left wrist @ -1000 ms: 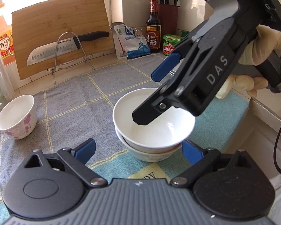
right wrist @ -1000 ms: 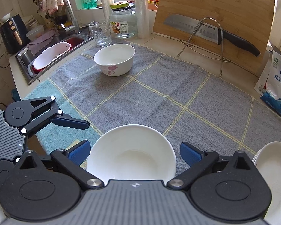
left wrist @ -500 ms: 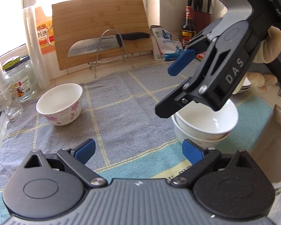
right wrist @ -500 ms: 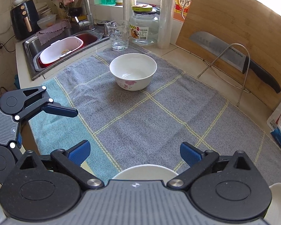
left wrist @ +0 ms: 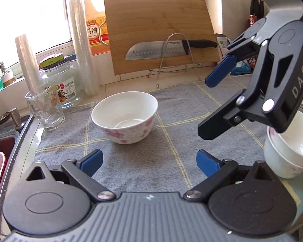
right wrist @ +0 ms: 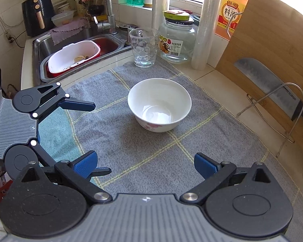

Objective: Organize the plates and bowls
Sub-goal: 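Open the right tool and move it to the pink floral bowl, then close the right tool on the rim of the pink floral bowl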

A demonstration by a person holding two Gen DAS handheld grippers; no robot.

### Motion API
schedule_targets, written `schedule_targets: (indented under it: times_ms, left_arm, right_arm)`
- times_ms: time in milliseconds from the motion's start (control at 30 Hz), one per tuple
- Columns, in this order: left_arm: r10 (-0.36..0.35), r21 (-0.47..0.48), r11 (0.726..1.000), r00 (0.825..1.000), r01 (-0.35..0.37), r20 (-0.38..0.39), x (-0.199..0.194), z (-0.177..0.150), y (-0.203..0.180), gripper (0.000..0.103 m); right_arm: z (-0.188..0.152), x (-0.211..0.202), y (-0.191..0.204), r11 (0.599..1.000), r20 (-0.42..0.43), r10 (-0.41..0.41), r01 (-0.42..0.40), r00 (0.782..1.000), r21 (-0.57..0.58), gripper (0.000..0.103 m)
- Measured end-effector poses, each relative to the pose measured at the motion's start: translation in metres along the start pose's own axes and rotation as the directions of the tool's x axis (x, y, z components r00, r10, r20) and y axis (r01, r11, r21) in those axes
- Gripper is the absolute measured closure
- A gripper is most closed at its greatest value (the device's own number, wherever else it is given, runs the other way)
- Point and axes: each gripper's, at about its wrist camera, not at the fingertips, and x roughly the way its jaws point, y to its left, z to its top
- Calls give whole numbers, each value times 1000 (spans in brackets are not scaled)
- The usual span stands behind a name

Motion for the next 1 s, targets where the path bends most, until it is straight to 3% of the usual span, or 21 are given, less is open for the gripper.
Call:
schedule_targets:
  times_ms: [433,767,1000]
  left_arm:
    - [59,-37,998,997,-57,41,44,15,21,4]
    - [44,-78,996,997,-38,70,66,19,29,4]
    - [31,-78,997,998,-26,61,78,20,31,5]
  right_arm:
    - [44,50,-35,997,-17,77,-77,997,13,0]
    - [74,88,-59,989,-22,122,-120,992,83,1]
    - [82,108,-70,981,-30,139,-133,990,144,12]
